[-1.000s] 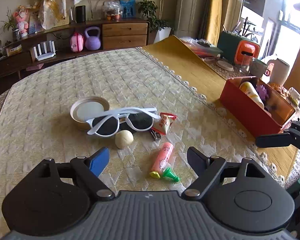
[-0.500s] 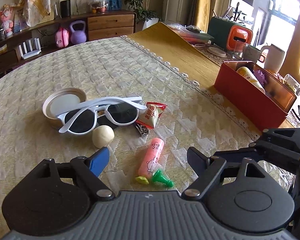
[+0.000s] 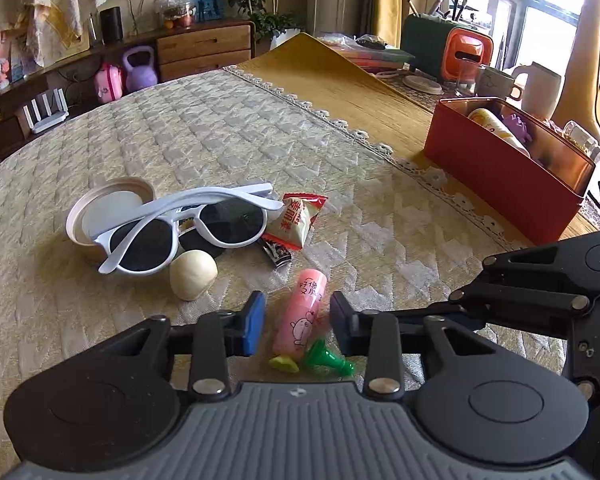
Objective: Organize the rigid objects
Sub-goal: 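Grasp the pink tube with the left tool while the right tool grasps the small green piece, then carry the pink tube and green piece into the red tin and open both tools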
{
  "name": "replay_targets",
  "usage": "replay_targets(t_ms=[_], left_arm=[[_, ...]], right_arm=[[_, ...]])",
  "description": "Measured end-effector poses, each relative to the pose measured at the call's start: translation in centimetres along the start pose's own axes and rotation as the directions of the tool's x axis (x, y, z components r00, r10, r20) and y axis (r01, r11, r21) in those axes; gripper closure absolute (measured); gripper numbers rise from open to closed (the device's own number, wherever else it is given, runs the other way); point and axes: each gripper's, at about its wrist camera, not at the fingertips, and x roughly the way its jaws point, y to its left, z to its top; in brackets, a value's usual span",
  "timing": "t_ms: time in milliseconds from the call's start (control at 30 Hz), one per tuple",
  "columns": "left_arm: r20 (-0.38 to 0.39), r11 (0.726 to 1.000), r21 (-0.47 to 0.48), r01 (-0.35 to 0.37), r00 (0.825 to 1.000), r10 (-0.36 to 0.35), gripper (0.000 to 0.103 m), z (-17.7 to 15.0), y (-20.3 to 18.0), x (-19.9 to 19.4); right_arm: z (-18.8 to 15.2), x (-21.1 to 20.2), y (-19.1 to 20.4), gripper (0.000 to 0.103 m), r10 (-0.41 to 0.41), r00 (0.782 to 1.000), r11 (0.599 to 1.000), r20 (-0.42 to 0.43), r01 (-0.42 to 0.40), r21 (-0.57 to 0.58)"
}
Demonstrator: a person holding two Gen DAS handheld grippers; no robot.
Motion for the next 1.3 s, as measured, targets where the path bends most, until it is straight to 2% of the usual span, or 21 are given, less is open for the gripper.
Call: replay_targets(t_ms=[67,100,133,233,367,467,767,1300], left_arm=[[0.004,1.0,-0.001,0.0,1.0,0.0,0.077,0.0,0.0,0.0],[0.006,1.0,0.0,-0.002,1.0,0.002,0.084,0.1,0.0,0.0],[0.008,1.0,-0.001,-0.005,1.0,0.005,0.087,0.1,0.1,0.1],[0.011,1.0,-0.022,0.0,1.0,0.001,0.087,0.0,0.6,0.0],[0.009,0.998,-0.065,0.001,1.0,0.0,0.087,0.1,1.3,0.0],[0.006,0.996,-0.085,0.0,1.0,0.001,0.087,0.1,1.6,-0.1],[-0.005,0.989,-0.146,-0.014,1.0,0.013,0.087,0.0,1.9,-0.6],[0.021,0.98,-0.197,0.022,1.0,-0.018,0.087,0.9,-1.7,-4.3]], right_arm=[[0.1,0.2,0.1,0.06,0.0,1.0,1.0,0.002,0.0,-0.009],[0.1,0.3,0.2,0.063,0.0,1.0,1.0,0.002,0.0,-0.015],[0.1,0.3,0.3,0.063,-0.003,1.0,1.0,0.003,0.003,-0.023],[0.1,0.5,0.7,0.067,-0.011,1.0,0.999,0.006,0.011,-0.048],[0.2,0.6,1.1,0.082,-0.019,1.0,0.996,0.012,0.02,-0.086],[0.1,0.6,1.3,0.097,-0.025,1.0,0.994,0.019,0.027,-0.105],[-0.4,-0.5,-0.1,0.097,-0.06,0.998,0.997,0.031,0.062,-0.041],[-1.5,-7.4,-4.2,0.097,-0.129,0.985,0.986,0.115,0.115,0.122]])
